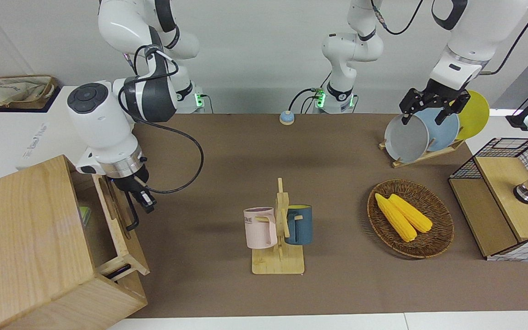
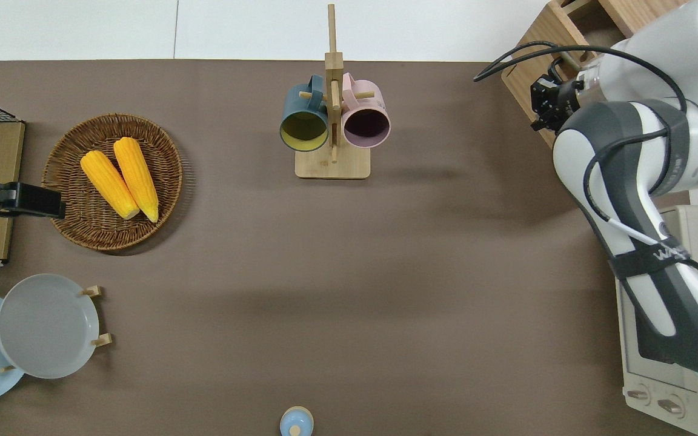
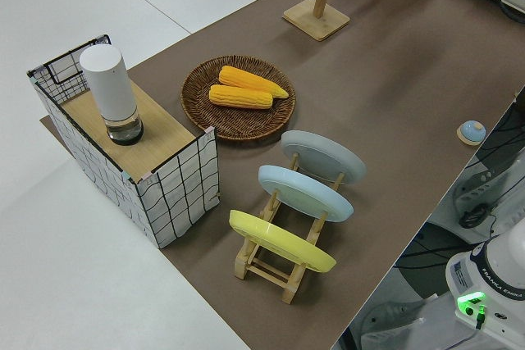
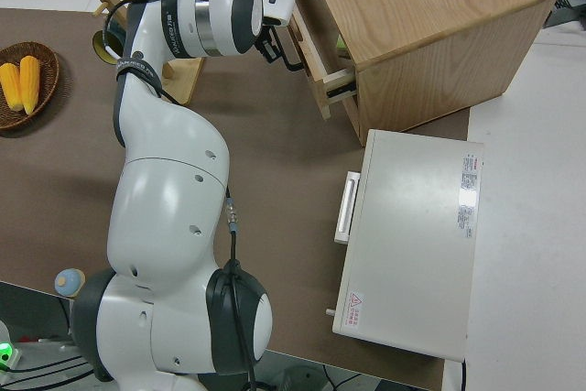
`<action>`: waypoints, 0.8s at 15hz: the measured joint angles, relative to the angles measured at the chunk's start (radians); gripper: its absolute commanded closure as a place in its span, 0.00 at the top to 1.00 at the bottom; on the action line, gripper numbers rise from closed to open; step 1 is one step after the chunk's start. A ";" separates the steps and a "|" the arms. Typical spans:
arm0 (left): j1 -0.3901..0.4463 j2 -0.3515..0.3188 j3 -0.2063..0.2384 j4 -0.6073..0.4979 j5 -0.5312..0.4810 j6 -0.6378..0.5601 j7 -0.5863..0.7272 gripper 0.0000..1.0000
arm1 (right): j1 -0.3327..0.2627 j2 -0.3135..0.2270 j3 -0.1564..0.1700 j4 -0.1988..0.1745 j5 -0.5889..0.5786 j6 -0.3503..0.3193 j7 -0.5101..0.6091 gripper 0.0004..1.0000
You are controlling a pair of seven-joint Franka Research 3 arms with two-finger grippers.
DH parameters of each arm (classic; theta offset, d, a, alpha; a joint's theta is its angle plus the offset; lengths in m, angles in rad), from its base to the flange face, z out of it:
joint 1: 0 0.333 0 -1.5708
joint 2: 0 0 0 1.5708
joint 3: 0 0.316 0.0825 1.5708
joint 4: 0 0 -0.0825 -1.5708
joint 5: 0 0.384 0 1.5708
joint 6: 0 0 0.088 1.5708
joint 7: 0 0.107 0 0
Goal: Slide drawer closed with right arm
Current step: 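Press the drawer fully shut with the right gripper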
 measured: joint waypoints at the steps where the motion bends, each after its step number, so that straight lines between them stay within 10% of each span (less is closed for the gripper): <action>1: 0.000 0.000 0.000 0.000 0.000 0.000 0.000 1.00 | -0.011 0.000 0.000 0.000 0.009 0.001 -0.045 0.00; 12: 0.000 0.000 0.000 0.000 0.000 0.000 0.000 1.00 | -0.076 0.000 0.006 0.000 0.032 0.001 -0.233 0.00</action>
